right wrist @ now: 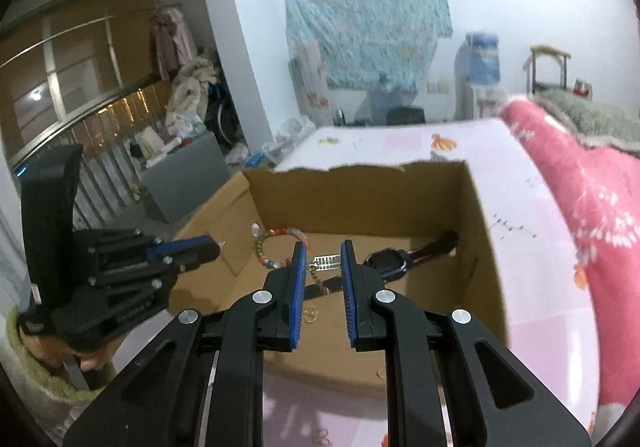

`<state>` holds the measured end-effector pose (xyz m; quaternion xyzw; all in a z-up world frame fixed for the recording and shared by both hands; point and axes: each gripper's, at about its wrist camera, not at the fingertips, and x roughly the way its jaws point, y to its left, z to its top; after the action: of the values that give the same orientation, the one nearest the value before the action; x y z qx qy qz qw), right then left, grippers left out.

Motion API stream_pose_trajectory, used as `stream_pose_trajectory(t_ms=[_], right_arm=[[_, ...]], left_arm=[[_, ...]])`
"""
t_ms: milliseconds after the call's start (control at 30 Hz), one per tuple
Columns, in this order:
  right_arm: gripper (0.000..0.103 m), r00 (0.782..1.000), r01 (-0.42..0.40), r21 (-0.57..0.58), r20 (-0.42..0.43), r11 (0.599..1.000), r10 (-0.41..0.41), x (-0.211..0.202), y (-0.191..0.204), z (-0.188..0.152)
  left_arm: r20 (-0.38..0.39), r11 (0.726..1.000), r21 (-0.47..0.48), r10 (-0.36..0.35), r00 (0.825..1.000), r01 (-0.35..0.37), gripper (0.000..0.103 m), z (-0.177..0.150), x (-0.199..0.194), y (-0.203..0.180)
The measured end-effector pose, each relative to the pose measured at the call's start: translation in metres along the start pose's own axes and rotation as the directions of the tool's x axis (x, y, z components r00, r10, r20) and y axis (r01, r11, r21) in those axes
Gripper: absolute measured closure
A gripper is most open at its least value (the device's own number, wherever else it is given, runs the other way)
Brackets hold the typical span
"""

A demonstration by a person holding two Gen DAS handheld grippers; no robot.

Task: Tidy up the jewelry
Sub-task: 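Carry both gold pieces into the box and open both tools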

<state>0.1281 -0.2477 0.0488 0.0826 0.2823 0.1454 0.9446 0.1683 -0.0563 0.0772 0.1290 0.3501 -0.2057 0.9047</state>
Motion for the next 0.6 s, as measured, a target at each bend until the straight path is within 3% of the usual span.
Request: stream_pose_trajectory(t_ms=[200, 433, 600], right_arm=[[0.082, 0.993, 0.013, 0.051, -0.114, 0.999, -0.007, 0.029, -0.004, -0.007], [0.058, 0.997, 0.003, 0.053, -0.079, 0.999, 0.002, 0.013, -0.001, -0.006], [0.046, 0.999, -0.004, 0.065, -0.047, 0.998, 0.007, 0.003, -0.003, -0.003]], left_arm=[[-0.081, 0.999, -0.013, 0.031, 0.996, -0.032, 0.098, -0.009, 0.021, 0.007], [-0.09, 0.998, -0.03, 0.05, 0.995, -0.053, 0.097, -0.01, 0.017, 0.011], [-0.076, 0.997, -0.042, 0.063, 0.995, -0.066, 0.077, -0.009, 0.01, 0.01]])
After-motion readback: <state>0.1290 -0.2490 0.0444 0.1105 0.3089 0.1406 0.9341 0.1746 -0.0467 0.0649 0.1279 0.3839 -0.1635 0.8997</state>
